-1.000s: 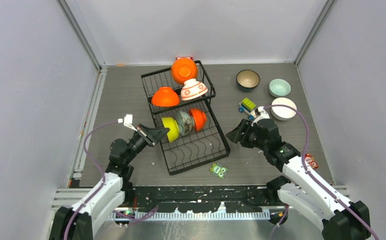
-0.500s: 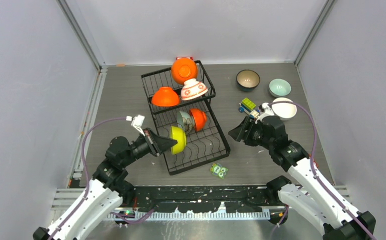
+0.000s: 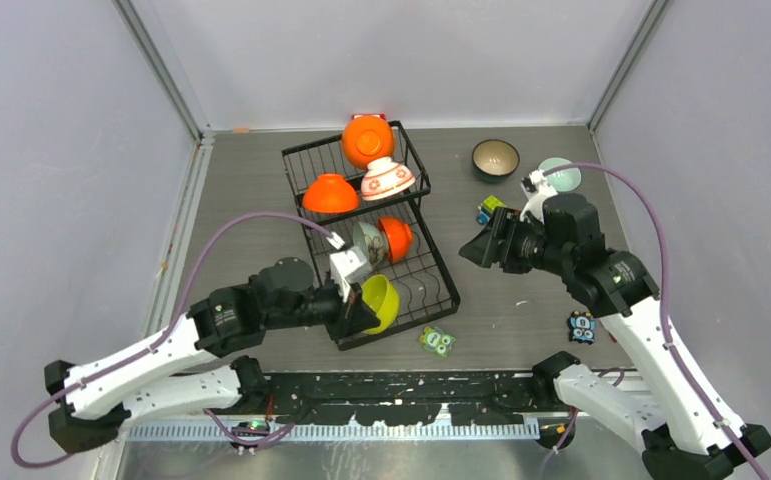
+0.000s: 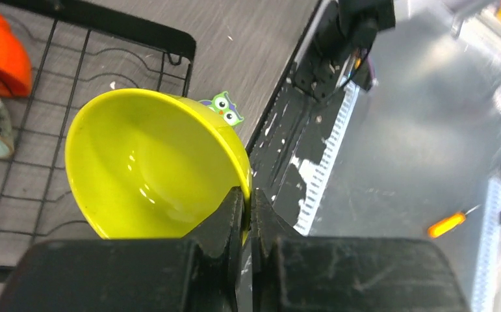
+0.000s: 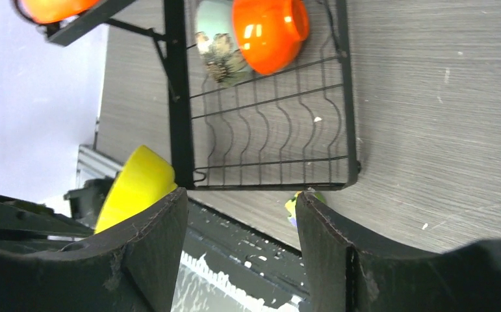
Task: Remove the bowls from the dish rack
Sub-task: Place the bowl at the center of the board.
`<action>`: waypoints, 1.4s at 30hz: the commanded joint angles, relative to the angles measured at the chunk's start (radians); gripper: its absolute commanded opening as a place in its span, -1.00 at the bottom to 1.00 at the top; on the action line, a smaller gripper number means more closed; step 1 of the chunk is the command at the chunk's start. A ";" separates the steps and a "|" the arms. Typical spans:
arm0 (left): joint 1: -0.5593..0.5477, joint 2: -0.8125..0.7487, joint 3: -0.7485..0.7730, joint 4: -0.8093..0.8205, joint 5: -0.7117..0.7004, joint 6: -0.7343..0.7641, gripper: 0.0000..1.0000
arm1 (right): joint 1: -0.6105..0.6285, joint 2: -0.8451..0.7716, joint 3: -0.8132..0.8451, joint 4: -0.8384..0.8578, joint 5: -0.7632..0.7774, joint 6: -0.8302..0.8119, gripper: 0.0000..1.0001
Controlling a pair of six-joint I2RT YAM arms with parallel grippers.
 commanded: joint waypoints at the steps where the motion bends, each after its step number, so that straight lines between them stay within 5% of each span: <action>1: -0.168 0.056 0.125 -0.149 -0.150 0.309 -0.99 | 0.044 0.073 0.171 -0.140 -0.103 -0.051 0.31; 6: -0.347 0.153 0.189 -0.211 -0.254 0.527 -0.99 | 0.130 0.166 0.325 -0.232 -0.092 -0.067 0.30; 13: -0.442 0.275 0.244 -0.277 -0.329 0.729 -0.99 | 0.454 0.327 0.455 -0.407 0.247 -0.098 0.30; 21: -0.494 0.299 0.267 -0.298 -0.359 0.804 -0.99 | 0.504 0.383 0.424 -0.360 0.146 -0.096 0.31; 42: -0.559 0.343 0.299 -0.348 -0.387 0.815 -0.99 | 0.591 0.540 0.403 -0.293 0.272 -0.102 0.02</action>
